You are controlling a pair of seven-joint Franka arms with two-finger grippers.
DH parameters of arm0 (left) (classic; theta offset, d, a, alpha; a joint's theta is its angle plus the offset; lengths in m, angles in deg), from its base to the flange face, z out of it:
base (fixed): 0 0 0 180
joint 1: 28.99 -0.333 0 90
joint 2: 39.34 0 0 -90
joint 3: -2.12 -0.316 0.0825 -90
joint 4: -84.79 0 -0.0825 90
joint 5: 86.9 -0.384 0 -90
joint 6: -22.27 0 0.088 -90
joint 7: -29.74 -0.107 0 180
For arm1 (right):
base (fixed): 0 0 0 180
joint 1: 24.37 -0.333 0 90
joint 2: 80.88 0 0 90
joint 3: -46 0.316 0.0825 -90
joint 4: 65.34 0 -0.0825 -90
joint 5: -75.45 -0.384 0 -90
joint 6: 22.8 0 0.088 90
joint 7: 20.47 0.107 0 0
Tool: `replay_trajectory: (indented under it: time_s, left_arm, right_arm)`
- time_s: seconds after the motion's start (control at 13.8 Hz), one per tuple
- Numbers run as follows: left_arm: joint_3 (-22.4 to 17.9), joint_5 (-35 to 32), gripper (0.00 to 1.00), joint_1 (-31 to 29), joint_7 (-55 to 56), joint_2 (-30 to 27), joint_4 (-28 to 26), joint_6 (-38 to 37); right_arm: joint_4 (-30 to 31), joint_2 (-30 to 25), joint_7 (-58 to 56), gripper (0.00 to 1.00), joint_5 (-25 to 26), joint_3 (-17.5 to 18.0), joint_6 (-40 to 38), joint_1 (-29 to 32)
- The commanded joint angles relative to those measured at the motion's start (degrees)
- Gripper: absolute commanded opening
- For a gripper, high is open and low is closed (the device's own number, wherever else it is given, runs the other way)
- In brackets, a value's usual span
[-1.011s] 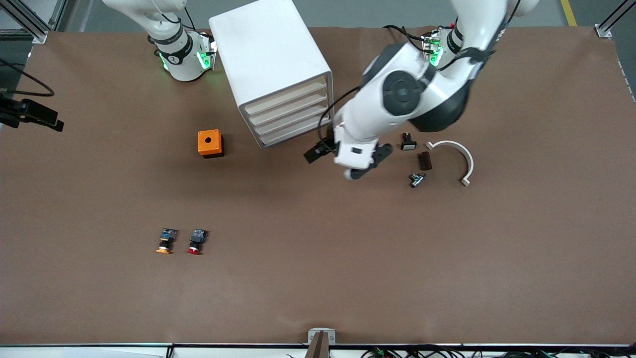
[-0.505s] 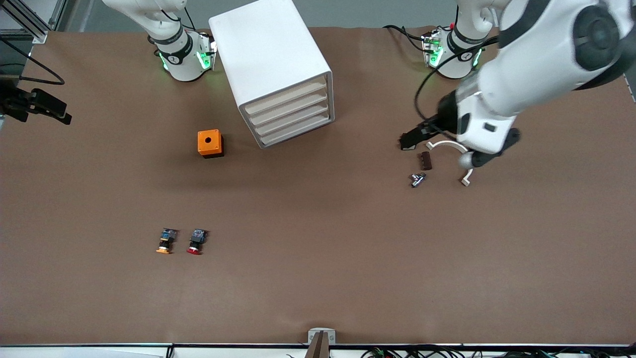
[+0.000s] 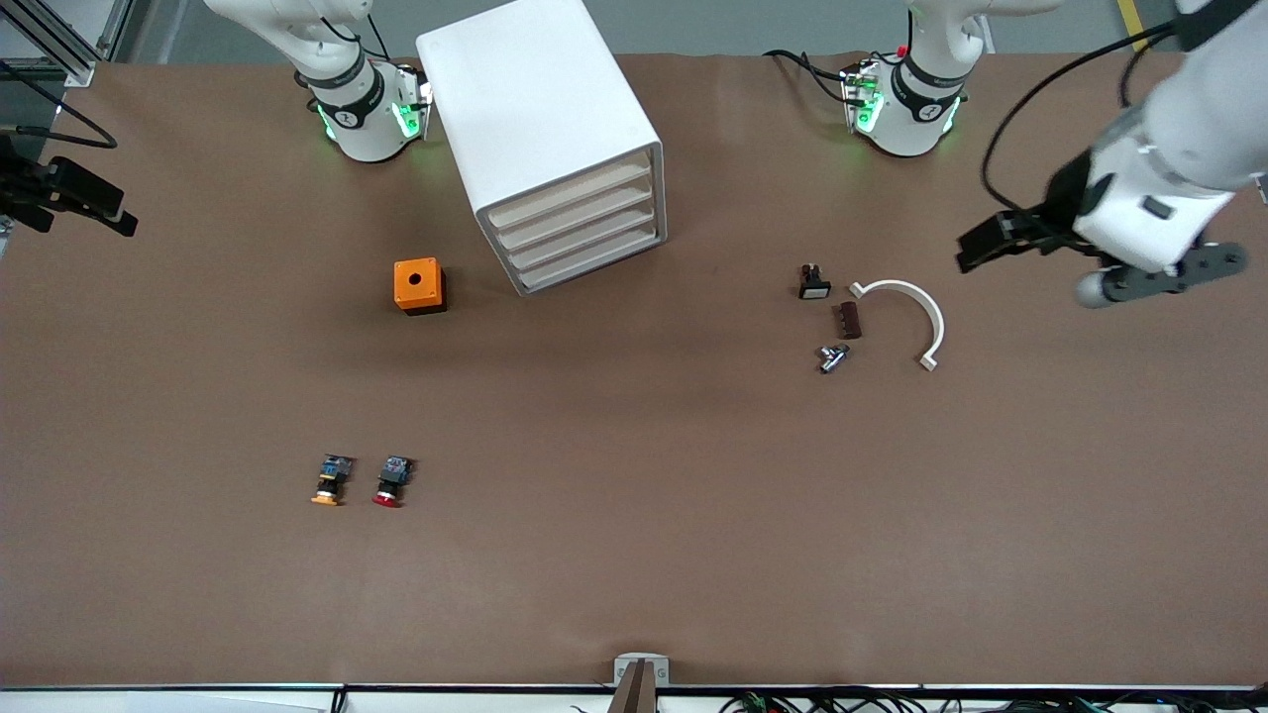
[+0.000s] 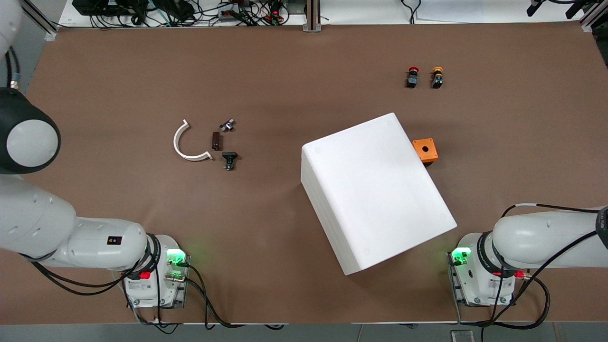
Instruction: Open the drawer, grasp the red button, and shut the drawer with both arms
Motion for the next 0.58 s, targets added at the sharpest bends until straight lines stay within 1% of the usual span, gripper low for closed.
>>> replay_trajectory:
  time_s: [0.0, 0.14, 0.29, 0.51]
  left_arm:
    - [0.49, -0.79, 0.99, -5.00, -7.95, -3.07, -3.37, -0.13]
    - [0.58, -0.87, 0.99, -7.81, -11.82, -4.47, -5.31, 0.31]
    - [0.49, -1.05, 0.99, -8.70, -13.07, -5.27, -7.06, 1.80]
    - [0.49, -1.23, 0.99, -10.19, -13.16, -5.88, -10.05, 6.36]
  right_arm:
    - [1.51, -1.38, 0.09, 1.00, -0.78, 0.21, 0.74, 0.74]
    - [1.51, -1.20, -0.26, 1.00, -0.78, 0.21, 0.75, 1.35]
    - [1.42, -1.03, -2.44, 1.00, -0.43, 0.21, 0.83, 1.45]
    - [1.42, -0.94, -3.51, 1.00, -0.26, 0.21, 0.92, 1.62]
